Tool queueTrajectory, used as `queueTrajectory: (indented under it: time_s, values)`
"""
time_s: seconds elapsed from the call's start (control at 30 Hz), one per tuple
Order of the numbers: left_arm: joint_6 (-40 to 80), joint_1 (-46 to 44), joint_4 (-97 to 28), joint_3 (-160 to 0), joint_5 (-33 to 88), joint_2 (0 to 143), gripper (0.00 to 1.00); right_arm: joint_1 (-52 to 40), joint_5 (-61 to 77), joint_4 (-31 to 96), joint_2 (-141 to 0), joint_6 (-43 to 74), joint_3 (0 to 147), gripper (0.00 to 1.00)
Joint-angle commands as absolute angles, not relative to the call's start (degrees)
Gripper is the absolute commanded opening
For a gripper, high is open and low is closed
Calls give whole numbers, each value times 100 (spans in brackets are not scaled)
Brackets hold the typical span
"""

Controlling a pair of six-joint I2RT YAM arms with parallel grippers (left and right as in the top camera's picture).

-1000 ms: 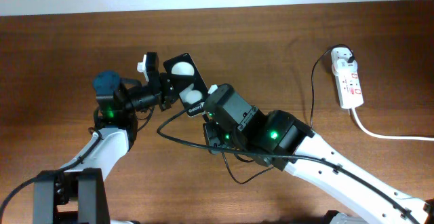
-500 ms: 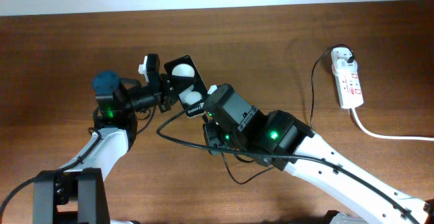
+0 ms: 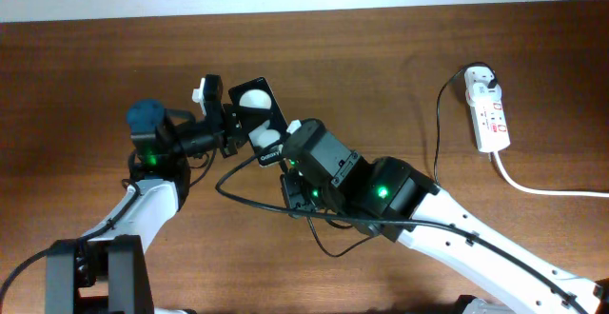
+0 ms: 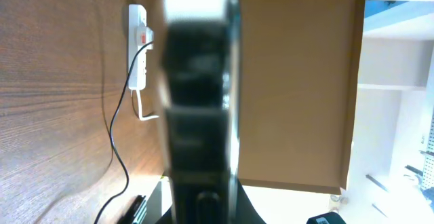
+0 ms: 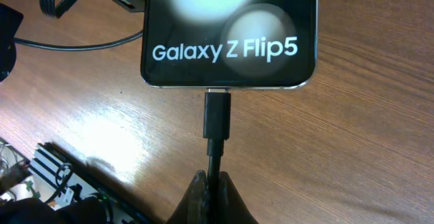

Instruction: Plug charger to phone and switch on socket

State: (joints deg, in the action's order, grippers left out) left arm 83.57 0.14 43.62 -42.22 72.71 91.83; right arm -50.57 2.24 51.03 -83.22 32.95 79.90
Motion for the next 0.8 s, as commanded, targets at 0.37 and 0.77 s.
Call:
queueTrajectory:
  time_s: [0.37, 0.77]
  values:
    - [7787, -73, 4456, -4305, 8759, 9181, 0, -5017, -294, 4316, -8595, 3277, 8003, 4]
    - [6932, -261, 4456, -4300, 9011, 9181, 0, -5011, -725, 3986, -8593, 3277, 8005, 6]
